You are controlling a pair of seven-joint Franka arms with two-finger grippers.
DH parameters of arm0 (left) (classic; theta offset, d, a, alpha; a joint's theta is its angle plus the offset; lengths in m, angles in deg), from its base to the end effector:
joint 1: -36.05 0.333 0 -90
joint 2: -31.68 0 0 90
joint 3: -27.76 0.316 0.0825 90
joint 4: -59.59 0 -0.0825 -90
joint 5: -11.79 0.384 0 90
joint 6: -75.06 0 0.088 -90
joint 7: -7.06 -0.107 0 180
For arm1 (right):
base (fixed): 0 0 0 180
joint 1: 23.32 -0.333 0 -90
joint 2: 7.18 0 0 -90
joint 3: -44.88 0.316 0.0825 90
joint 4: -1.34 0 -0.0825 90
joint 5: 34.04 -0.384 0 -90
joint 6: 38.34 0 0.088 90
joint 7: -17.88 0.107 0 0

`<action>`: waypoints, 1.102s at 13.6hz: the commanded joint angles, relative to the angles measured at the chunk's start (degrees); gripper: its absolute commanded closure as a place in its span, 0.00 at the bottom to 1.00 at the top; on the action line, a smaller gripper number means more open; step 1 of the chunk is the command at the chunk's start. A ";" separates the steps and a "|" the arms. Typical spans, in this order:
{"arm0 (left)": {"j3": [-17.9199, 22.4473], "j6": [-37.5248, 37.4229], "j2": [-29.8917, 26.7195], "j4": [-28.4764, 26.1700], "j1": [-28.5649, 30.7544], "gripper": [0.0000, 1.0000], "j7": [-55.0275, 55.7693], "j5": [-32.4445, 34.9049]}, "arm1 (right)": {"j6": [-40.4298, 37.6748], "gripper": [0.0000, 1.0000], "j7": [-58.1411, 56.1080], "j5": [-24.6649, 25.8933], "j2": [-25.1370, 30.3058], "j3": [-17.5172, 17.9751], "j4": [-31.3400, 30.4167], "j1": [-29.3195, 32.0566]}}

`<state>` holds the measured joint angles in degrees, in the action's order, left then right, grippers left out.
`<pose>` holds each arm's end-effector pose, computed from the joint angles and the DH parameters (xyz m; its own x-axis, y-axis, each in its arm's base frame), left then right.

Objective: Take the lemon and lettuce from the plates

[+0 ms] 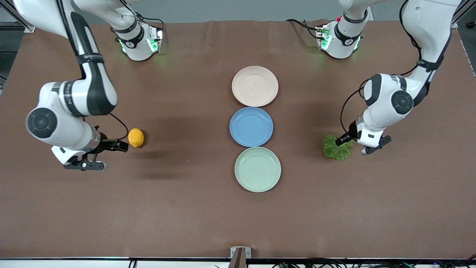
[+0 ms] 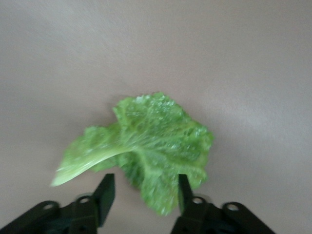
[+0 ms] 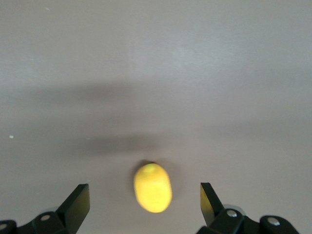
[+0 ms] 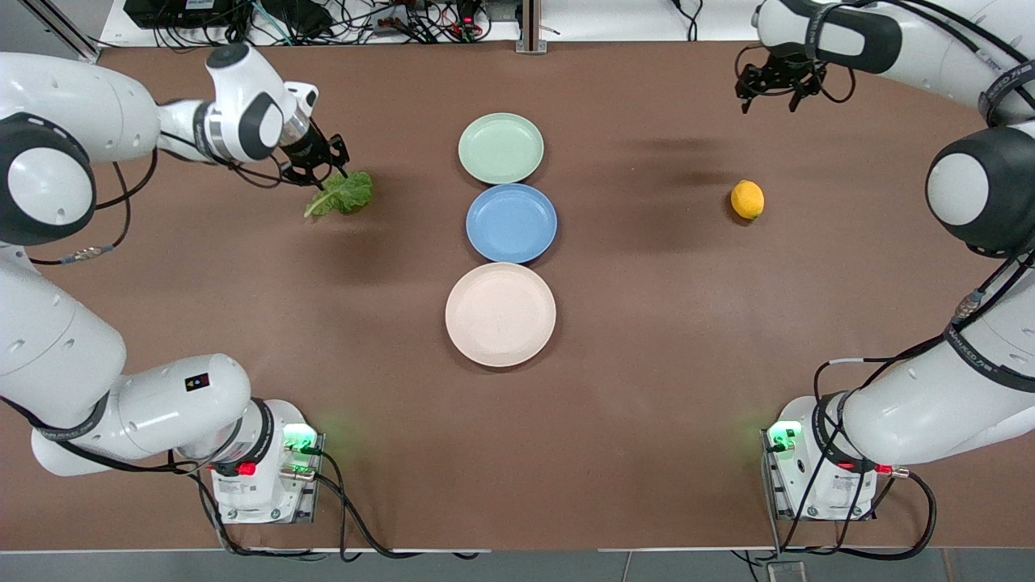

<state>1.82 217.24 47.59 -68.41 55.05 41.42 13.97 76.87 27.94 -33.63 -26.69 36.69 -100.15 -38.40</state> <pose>0.5417 -0.0669 0.2581 0.8941 0.4444 -0.0547 0.4476 -0.8907 0.0798 0.6263 0.0818 0.3629 0.9950 -0.0490 -0.0868 -0.0430 -0.9966 0.0700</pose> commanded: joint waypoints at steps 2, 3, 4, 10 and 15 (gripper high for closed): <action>-0.60 -19.53 -8.42 6.33 1.91 0.01 -10.07 -0.24 | -1.21 0.00 -0.82 1.00 0.17 -0.08 1.20 1.45; -0.60 -23.84 -10.70 7.83 2.35 0.01 -11.75 -0.94 | -1.29 0.00 -0.92 1.00 0.95 -0.08 1.29 1.54; -0.60 -27.19 -12.90 8.72 2.53 0.01 -13.51 -1.73 | -2.08 0.00 -1.09 0.82 1.83 -0.34 1.98 1.63; -0.25 -39.41 -19.42 17.84 2.97 0.01 -20.65 -5.96 | -15.69 0.00 -6.18 -0.06 2.10 -0.34 11.91 6.71; -0.16 -50.66 -19.16 31.29 8.14 0.01 -28.62 -6.93 | -23.88 0.00 -10.85 -0.06 1.93 -0.34 16.05 10.41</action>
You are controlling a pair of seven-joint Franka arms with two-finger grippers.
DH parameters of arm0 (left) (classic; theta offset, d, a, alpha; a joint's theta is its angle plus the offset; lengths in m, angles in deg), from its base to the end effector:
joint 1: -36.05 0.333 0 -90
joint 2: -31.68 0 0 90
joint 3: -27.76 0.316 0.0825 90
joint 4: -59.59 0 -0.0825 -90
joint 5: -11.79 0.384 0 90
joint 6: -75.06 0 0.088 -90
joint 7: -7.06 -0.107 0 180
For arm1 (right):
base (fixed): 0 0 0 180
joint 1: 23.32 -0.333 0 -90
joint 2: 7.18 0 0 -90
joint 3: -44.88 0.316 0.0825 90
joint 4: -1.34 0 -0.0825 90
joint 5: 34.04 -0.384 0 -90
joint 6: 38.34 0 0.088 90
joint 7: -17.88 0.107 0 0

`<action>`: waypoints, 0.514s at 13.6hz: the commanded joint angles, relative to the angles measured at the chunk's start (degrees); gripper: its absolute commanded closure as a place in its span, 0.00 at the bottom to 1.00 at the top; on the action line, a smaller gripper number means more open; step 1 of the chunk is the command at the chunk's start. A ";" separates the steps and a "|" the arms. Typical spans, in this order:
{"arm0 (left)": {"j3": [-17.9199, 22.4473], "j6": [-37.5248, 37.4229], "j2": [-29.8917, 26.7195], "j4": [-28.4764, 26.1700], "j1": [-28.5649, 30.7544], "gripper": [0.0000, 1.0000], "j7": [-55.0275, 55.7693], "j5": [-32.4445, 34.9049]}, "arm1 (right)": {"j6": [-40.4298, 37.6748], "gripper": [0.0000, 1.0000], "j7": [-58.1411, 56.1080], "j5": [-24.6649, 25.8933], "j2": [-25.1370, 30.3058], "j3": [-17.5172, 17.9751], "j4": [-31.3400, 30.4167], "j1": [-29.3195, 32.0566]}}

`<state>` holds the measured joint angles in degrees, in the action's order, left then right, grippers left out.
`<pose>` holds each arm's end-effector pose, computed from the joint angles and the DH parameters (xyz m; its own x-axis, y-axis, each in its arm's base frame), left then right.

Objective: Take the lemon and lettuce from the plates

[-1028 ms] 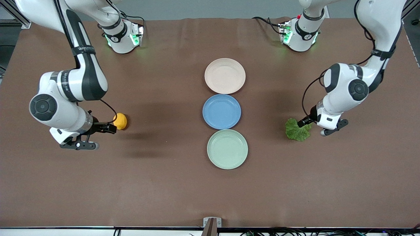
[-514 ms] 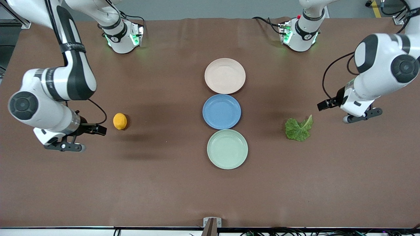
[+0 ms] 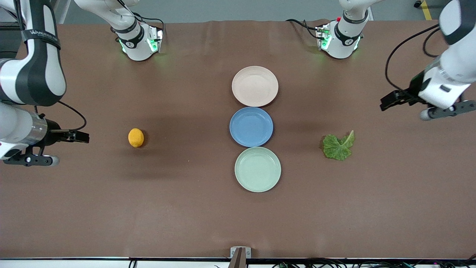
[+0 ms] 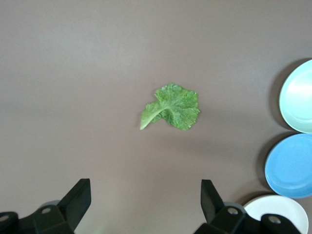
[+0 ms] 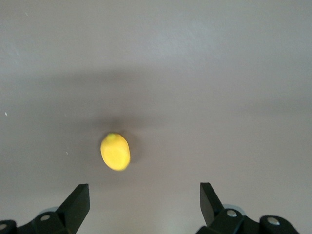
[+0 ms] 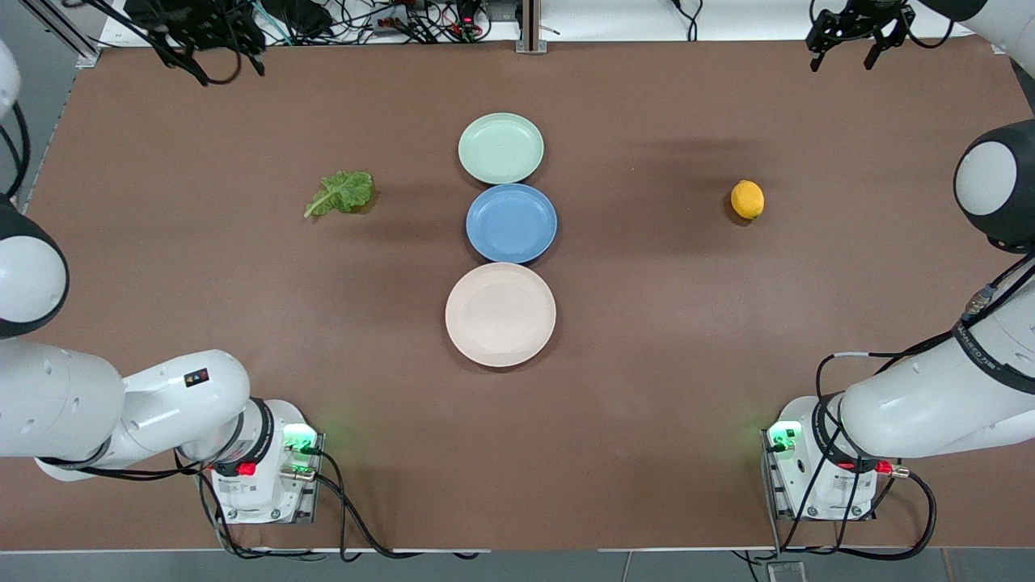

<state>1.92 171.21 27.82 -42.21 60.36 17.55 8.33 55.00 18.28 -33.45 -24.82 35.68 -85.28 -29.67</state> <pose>0.5385 -0.0267 0.5691 0.9855 0.1640 -0.0428 0.1651 -0.9860 0.0230 0.6322 -0.0209 0.4750 0.9811 -0.0569 -0.1852 -0.0466 -0.9971 0.0597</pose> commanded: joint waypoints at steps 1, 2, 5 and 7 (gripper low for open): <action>-0.35 -7.17 0.70 7.12 4.06 0.01 -7.13 -1.29 | -2.28 0.00 -1.10 -0.15 -0.20 0.75 3.10 1.78; -0.26 -8.50 0.70 8.27 4.16 0.01 -8.11 -1.20 | -2.37 0.00 -0.93 0.55 -0.38 0.67 5.29 1.34; -0.26 -9.04 1.31 10.91 4.16 0.00 -7.15 -0.33 | -2.02 0.00 -1.10 0.03 -0.64 0.67 5.93 2.39; -0.26 -8.96 1.84 11.01 4.08 0.00 -6.98 -0.41 | -1.75 0.00 -0.93 -2.60 -0.56 0.67 5.93 3.36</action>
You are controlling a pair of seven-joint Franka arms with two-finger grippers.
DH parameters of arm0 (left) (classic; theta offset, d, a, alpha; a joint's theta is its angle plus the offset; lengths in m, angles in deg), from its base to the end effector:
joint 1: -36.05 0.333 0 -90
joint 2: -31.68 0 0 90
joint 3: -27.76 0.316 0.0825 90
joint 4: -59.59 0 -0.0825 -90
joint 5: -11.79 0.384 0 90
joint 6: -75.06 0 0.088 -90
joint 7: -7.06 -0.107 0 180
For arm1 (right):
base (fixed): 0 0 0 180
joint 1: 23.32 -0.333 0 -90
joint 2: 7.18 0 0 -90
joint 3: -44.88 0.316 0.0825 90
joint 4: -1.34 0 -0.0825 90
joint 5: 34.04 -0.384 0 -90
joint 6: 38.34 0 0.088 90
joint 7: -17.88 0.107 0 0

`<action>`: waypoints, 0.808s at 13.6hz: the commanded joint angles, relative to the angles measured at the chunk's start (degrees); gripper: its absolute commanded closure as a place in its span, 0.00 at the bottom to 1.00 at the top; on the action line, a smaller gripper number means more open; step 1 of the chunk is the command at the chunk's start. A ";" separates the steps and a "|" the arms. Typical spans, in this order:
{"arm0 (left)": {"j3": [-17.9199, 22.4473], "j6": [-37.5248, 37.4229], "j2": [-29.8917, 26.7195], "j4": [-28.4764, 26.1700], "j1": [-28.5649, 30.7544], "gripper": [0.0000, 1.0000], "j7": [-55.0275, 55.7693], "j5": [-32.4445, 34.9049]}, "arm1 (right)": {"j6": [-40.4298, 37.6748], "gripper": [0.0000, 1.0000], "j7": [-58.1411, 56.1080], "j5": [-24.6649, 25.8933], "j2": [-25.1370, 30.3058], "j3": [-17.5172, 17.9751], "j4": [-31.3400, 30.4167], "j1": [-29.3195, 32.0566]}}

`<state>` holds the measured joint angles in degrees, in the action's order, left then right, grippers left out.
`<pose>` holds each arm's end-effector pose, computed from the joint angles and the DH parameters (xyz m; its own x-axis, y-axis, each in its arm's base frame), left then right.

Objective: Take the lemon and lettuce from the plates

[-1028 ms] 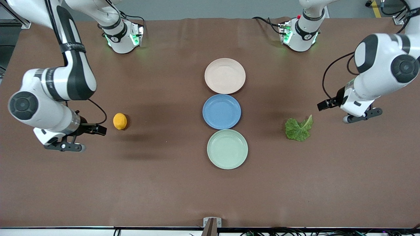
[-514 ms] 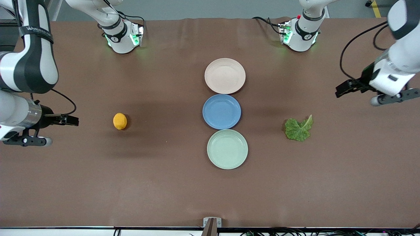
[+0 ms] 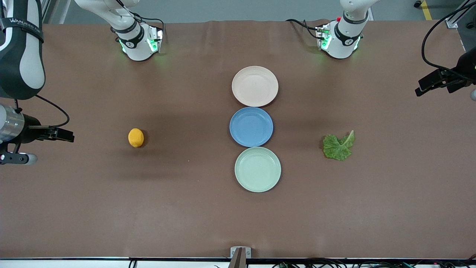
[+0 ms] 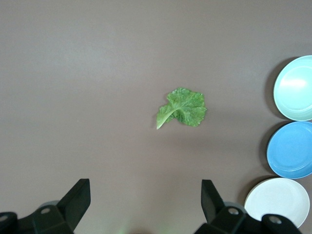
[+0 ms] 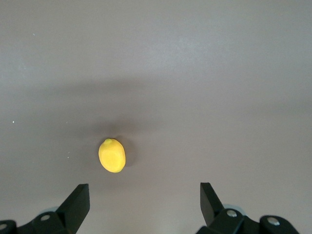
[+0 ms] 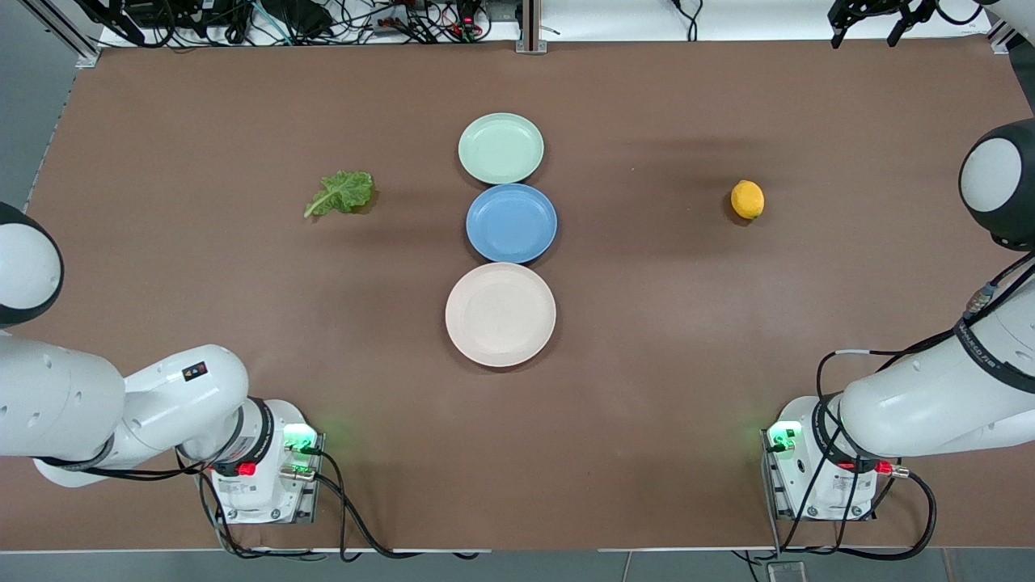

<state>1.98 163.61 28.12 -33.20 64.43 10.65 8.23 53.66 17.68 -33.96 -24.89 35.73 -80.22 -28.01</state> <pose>0.5343 0.0098 0.6298 0.9940 0.1075 -0.0202 0.1081 -0.9936 0.0339 0.6391 -0.0365 0.5134 0.9898 -0.0722 -0.1229 -0.0666 -0.9966 0.0493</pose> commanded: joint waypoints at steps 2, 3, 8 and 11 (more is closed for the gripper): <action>-0.23 -1.36 3.30 2.26 0.28 0.00 -0.24 -0.22 | -0.33 0.00 -0.33 -4.46 -0.49 0.71 0.87 2.40; -0.14 -1.28 3.91 3.39 1.06 0.00 -0.25 -0.14 | -0.15 0.00 -0.59 -5.86 -0.40 0.54 0.87 2.49; -0.14 -1.28 5.33 4.98 1.33 0.00 -0.25 1.01 | -1.03 0.00 -0.77 -5.52 -0.40 0.62 0.00 2.67; -0.14 -1.28 5.33 4.98 1.16 0.00 -0.25 1.01 | -0.68 0.00 -0.77 -5.26 -0.22 0.62 -0.54 2.49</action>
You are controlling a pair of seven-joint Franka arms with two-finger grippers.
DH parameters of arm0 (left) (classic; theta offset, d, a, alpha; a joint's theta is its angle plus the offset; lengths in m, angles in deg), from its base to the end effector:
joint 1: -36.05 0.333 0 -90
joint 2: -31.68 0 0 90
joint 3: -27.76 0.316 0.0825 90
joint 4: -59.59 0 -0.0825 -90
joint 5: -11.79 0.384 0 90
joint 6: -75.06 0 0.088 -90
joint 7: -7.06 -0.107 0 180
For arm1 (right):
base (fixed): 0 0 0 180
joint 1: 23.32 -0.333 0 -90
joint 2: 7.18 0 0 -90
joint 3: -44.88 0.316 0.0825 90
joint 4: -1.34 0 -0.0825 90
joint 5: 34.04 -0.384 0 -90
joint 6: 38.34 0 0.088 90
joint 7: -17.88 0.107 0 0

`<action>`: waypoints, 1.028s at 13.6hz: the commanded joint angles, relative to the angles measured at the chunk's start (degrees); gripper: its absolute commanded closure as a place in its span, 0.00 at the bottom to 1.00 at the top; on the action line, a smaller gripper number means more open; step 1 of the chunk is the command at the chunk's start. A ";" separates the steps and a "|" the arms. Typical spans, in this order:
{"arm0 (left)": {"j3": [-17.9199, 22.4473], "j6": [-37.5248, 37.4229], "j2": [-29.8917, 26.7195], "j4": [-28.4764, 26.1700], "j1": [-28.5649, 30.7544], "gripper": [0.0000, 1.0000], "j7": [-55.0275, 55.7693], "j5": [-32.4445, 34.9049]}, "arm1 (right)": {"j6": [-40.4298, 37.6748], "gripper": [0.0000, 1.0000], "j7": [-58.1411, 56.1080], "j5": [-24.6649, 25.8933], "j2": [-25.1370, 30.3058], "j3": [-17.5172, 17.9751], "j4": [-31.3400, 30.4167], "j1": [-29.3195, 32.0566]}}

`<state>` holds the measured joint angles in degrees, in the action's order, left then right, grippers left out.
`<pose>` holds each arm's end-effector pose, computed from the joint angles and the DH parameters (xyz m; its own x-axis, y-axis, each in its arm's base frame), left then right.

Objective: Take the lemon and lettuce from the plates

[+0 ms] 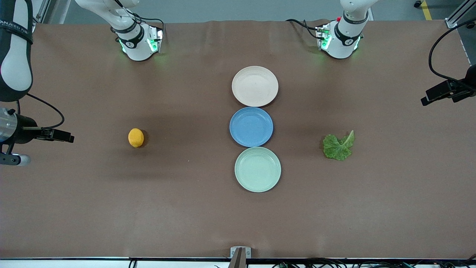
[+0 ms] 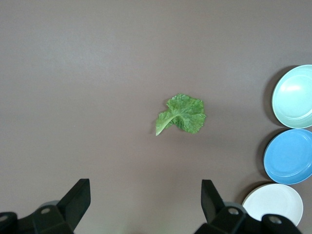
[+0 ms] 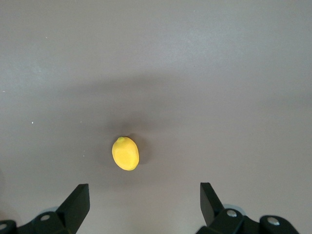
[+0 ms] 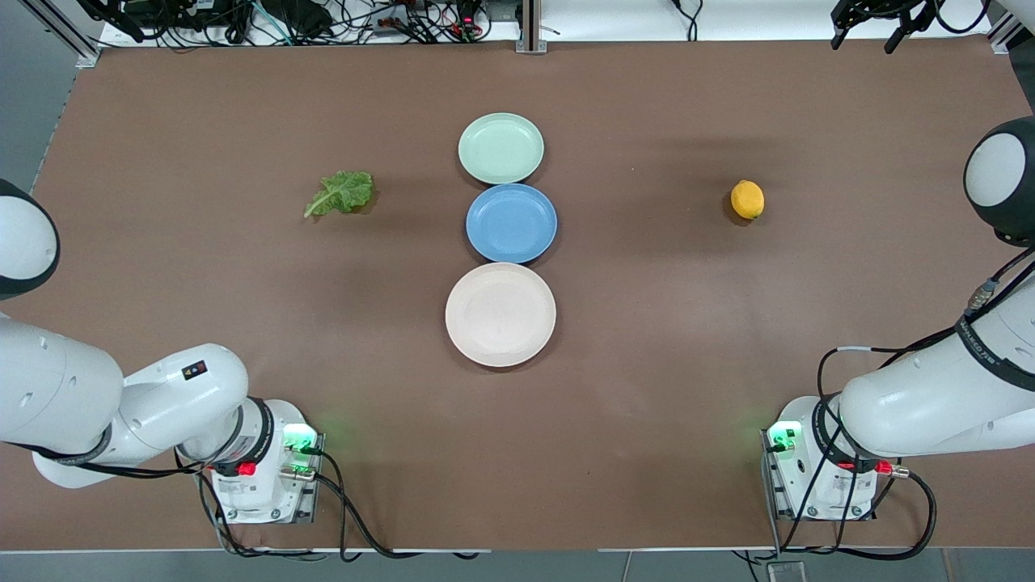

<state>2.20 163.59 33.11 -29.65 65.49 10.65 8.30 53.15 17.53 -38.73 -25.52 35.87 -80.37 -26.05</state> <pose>0.5575 0.0343 0.6163 0.9910 0.1280 -0.0393 0.1305 -0.9890 0.0693 0.6392 -0.0481 0.5044 0.9840 -0.1037 -0.1448 -0.1094 -0.9935 -0.0322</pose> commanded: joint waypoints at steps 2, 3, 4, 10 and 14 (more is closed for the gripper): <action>0.16 -1.25 0.77 1.43 -0.52 0.00 -0.25 0.94 | -0.43 0.00 -0.62 -0.41 1.11 0.74 -0.21 0.09; 1.65 -1.25 0.77 1.43 -2.09 0.00 -0.25 0.94 | -0.52 0.00 -0.62 -0.41 1.11 0.74 -0.21 -0.35; 5.75 -1.25 0.68 1.43 -6.20 0.00 -0.16 0.85 | -0.69 0.00 -0.62 -0.49 1.20 0.83 -0.30 -0.70; 30.83 -1.34 0.68 2.48 -31.01 0.00 -0.33 0.76 | -1.04 0.00 -0.62 -0.41 1.90 0.74 -0.03 -2.81; 30.49 -1.34 0.42 2.75 -30.94 0.00 -0.42 0.85 | -0.96 0.00 -0.53 3.00 1.73 0.74 -0.12 -5.43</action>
<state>32.44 163.56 33.33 -28.34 35.10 10.65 8.31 52.72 17.18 -38.02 -24.70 36.71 -79.94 -29.37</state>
